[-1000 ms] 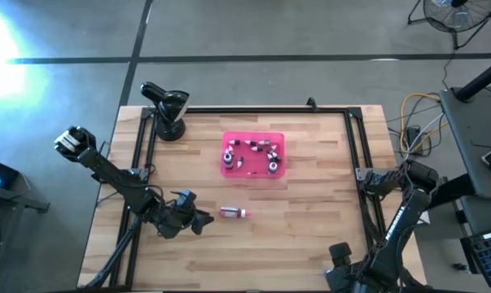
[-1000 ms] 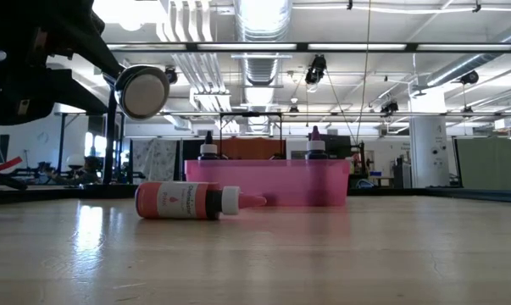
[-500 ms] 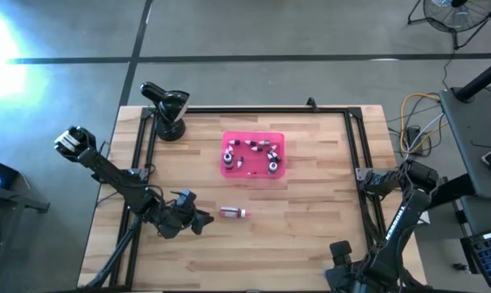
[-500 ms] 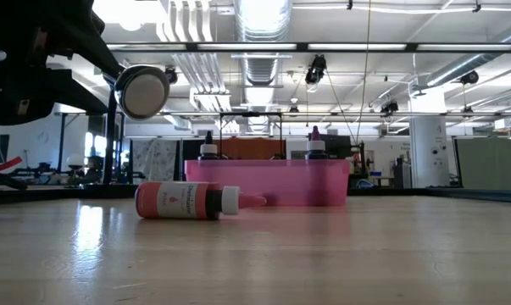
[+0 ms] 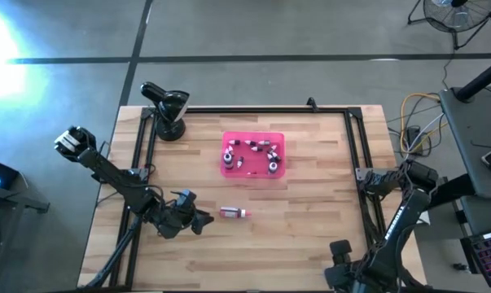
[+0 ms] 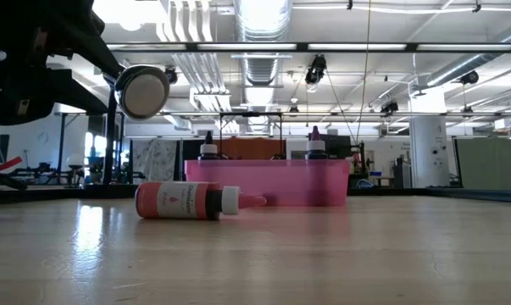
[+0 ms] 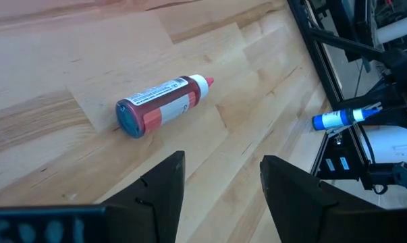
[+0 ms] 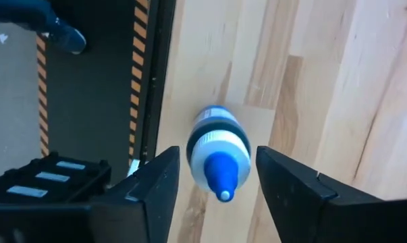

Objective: Pick & Place food coloring
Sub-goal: Put the blue food coloring bottle into the pink bin

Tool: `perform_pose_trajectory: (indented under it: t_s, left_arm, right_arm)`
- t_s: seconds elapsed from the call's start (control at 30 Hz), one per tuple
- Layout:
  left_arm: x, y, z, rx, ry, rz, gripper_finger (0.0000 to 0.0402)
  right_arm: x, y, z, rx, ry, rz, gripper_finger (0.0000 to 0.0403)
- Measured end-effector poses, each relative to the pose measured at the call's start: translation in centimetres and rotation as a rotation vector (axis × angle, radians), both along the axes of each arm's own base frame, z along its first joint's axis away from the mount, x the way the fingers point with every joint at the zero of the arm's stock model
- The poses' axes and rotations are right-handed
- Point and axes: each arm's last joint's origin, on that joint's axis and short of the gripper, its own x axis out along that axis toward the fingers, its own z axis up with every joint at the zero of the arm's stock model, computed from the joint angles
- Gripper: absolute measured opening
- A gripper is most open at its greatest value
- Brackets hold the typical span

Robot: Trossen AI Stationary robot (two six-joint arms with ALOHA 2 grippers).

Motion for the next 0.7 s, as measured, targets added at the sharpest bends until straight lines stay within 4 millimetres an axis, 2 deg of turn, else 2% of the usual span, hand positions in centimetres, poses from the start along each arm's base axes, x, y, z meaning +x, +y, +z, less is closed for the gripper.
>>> perform_pose_trajectory:
  t_s: [0.33, 0.7]
  left_arm:
    - [-0.01, -0.01, 0.0, 0.0, 0.0, 0.0, 0.017]
    - [0.0, 0.0, 0.0, 0.0, 0.0, 0.0, 0.017]
  right_arm:
    - [-0.01, -0.23, -0.05, -0.014, 0.02, -0.001, 0.0164]
    - [0.01, -0.27, -0.05, -0.017, 0.021, 0.001, 0.0119]
